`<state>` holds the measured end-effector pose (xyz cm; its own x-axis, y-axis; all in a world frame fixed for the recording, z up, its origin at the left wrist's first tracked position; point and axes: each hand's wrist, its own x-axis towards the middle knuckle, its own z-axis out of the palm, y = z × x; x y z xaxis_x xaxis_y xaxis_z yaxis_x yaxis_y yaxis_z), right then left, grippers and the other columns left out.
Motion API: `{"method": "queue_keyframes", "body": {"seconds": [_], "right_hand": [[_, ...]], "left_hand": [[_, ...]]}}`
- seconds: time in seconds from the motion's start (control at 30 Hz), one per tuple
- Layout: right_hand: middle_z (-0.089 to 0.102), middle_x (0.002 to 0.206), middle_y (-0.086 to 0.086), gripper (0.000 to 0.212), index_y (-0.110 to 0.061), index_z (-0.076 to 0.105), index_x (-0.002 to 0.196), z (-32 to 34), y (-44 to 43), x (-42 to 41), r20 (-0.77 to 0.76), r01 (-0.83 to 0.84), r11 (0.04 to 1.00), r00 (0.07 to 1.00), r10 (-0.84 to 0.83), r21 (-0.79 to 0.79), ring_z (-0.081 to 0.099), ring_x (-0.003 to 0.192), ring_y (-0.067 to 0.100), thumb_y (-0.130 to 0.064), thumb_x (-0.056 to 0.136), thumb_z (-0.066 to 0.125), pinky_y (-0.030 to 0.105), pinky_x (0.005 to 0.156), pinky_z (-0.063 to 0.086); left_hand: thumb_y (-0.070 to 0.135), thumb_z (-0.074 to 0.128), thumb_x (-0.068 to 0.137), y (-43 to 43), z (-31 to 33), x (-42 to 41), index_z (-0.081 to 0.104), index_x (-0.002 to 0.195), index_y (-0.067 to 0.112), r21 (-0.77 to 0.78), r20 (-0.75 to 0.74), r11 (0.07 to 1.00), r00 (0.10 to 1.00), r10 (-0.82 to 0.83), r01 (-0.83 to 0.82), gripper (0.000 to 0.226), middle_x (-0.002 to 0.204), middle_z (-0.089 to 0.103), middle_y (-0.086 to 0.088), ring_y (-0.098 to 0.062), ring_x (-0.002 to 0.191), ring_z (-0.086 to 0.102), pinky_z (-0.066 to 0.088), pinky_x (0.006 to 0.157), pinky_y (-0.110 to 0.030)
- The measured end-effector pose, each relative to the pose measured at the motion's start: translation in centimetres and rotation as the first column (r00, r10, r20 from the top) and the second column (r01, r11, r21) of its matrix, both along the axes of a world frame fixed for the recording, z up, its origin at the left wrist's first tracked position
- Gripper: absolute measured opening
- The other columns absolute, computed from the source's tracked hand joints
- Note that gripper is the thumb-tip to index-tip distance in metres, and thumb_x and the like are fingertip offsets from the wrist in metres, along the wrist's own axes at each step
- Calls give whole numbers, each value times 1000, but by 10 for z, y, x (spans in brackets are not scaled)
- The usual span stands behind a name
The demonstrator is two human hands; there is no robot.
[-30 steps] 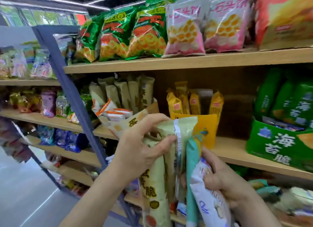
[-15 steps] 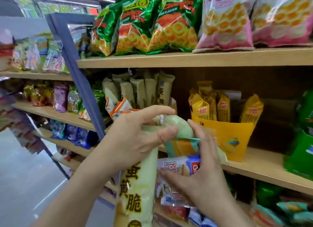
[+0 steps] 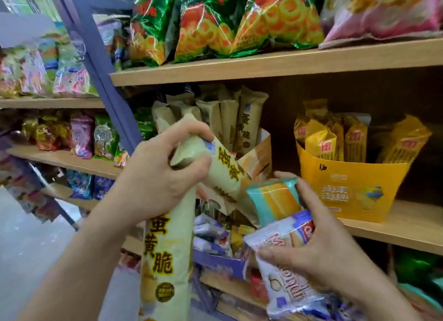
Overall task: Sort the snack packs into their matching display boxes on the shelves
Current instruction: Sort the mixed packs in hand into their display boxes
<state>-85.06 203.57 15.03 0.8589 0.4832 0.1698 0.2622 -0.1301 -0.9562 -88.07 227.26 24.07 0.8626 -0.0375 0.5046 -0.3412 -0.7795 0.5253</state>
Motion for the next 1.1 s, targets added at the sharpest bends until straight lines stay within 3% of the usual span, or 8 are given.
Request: {"method": "queue_keyframes", "body": {"seconds": [0.2, 0.3, 0.37, 0.53, 0.63, 0.77, 0.87, 1.1], "right_hand": [[52, 118, -33, 88, -62, 35, 118, 18, 56, 14, 123, -30, 957, 990, 68, -288, 55, 106, -16, -33, 59, 94, 10, 86, 47], [30, 149, -29, 101, -46, 30, 143, 12, 88, 25, 278, 54, 920, 959, 61, -389, 30, 135, -12, -40, 64, 91, 17, 115, 30], [11, 152, -32, 105, -34, 25, 151, 10, 99, 29, 336, 94, 882, 939, 76, -462, 11, 140, -15, -39, 68, 89, 9, 114, 16], [5, 146, -34, 93, -40, 27, 144, 15, 103, 29, 419, 226, 798, 907, 37, -559, 32, 130, -2, -32, 73, 86, 25, 105, 45], [8, 144, -30, 93, -40, 26, 145, 16, 101, 30, 431, 269, 782, 902, -1, -562, 34, 129, 2, -33, 74, 85, 19, 101, 46], [3, 153, -31, 103, -39, 22, 150, 17, 101, 40, 375, 239, 742, 927, 18, -626, 30, 136, 2, -42, 70, 86, 23, 105, 44], [15, 147, -30, 95, -43, 28, 144, 21, 110, 46, 369, 201, 737, 927, 70, -646, 39, 128, 2, -40, 68, 86, 28, 101, 48], [25, 132, -34, 80, -50, 33, 138, 19, 100, 33, 312, 73, 794, 938, 150, -603, 37, 120, -7, -36, 75, 82, 20, 105, 42]], "left_hand": [[39, 58, 74, 79, 6, -13, 58, 110, 46, -34, 20, 990, 991, -135, 135, 37, 103, 64, 5, -27, 84, 62, 50, 72, -33], [25, 63, 73, 99, 4, -15, 52, 116, 51, -42, 40, 989, 989, -142, 144, 51, 92, 63, 2, -28, 71, 60, 49, 65, -40], [19, 62, 73, 107, 6, -16, 45, 123, 53, -23, 48, 989, 988, -147, 148, 63, 87, 64, 1, -26, 63, 59, 49, 61, -40], [35, 62, 69, 126, 20, -9, 49, 120, 56, -58, 95, 987, 985, -145, 151, 57, 89, 68, 5, -19, 70, 64, 52, 68, -34], [44, 57, 67, 130, 36, -3, 60, 90, 56, -33, 186, 992, 976, -115, 123, 26, 88, 69, 14, -5, 69, 63, 49, 64, -20], [31, 63, 72, 122, 63, 5, 53, 85, 73, -71, 325, 983, 936, -139, 171, 45, 74, 60, 42, 17, 65, 56, 40, 61, -1], [13, 60, 79, 114, 74, 19, 55, 93, 65, -44, 346, 970, 914, -212, 241, 53, 77, 61, 29, 9, 67, 55, 43, 62, -7], [24, 61, 82, 86, 83, 49, 53, 112, 60, 54, 273, 950, 910, -311, 309, 48, 93, 65, 22, -3, 83, 62, 51, 73, -20]]}}
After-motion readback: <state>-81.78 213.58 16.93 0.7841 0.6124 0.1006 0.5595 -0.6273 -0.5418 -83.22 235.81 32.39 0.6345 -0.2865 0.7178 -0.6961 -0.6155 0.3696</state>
